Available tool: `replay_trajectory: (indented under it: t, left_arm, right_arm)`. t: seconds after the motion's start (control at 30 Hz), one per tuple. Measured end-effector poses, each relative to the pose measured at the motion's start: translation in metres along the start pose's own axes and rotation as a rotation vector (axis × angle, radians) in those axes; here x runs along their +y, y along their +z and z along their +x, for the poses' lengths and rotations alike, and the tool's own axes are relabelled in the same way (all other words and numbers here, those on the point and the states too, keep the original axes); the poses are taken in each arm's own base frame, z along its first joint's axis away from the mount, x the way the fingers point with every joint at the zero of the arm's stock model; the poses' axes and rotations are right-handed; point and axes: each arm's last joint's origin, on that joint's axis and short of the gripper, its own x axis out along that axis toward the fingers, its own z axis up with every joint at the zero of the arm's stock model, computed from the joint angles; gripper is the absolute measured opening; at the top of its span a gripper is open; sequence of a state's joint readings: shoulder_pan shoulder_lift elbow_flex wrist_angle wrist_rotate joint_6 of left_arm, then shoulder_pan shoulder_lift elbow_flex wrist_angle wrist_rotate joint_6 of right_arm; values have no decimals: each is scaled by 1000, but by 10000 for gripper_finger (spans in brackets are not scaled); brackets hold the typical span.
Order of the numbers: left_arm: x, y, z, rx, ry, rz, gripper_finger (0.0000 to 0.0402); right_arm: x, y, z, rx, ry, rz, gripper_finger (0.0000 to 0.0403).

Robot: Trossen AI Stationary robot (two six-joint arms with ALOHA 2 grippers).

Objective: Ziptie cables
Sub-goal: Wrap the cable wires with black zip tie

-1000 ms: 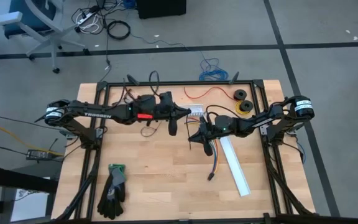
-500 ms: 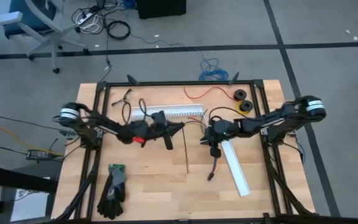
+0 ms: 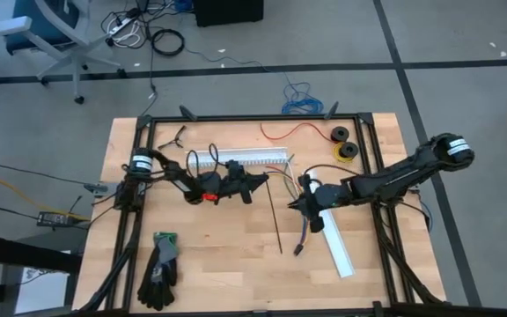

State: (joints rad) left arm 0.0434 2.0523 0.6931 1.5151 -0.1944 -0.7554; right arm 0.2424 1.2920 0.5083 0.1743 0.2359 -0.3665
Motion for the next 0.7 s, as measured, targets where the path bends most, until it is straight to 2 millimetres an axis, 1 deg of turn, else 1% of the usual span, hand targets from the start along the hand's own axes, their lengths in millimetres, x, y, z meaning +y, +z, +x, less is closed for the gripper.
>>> replay_trajectory:
  t: [0.1,0.2,0.33,0.53,0.7]
  left_arm:
    - [5,6,6,16,1,-33,0]
    - [10,12,12,47,-24,-77,0]
    - [16,15,16,92,-21,-104,0]
    - [23,19,16,91,10,-132,0]
    - [28,18,16,108,52,-146,0]
  right_arm:
    - [4,-1,15,-6,-33,-119,16]
    - [9,-4,28,13,-105,-240,25]
    - [17,-6,40,39,-180,-402,38]
    - [36,-5,48,47,-157,-634,62]
    - [48,4,46,-8,-195,-718,74]
